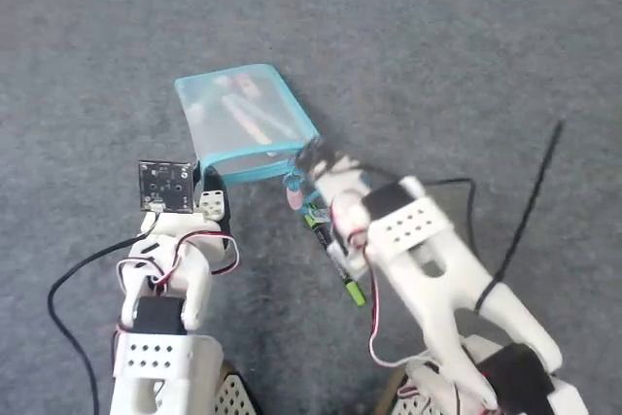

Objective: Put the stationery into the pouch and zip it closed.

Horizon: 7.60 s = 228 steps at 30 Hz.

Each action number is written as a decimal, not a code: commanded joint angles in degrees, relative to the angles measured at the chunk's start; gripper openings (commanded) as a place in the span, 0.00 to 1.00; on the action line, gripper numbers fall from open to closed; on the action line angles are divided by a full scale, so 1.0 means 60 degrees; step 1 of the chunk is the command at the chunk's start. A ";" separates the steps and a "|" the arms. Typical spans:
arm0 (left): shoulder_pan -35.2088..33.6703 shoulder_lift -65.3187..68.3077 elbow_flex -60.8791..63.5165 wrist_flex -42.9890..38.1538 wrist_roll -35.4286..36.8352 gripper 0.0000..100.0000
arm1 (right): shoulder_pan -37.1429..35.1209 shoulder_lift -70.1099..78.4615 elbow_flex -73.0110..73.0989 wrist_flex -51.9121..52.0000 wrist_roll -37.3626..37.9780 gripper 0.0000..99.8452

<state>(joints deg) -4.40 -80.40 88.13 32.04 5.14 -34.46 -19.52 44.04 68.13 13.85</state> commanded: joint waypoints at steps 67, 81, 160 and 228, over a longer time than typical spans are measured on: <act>-0.0103 -0.0190 -0.0154 -0.0278 -0.0088 0.01 | 0.1590 -0.0432 0.2388 -0.2015 0.0645 0.18; -0.0103 -0.0190 -0.0154 -0.0278 -0.0088 0.01 | 0.1663 -0.0476 0.2725 -0.2190 0.0733 0.02; -0.0029 -0.0190 -0.0154 -0.0293 -0.0088 0.01 | -0.1370 0.4945 -1.0535 0.2029 -0.1040 0.14; -0.0015 -0.0161 -0.0198 -0.0293 -0.0088 0.01 | -0.0095 0.1678 -0.2125 -0.6908 0.4059 0.18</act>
<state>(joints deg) -4.92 -80.40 88.13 32.04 5.14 -34.29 -8.35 34.90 28.22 37.14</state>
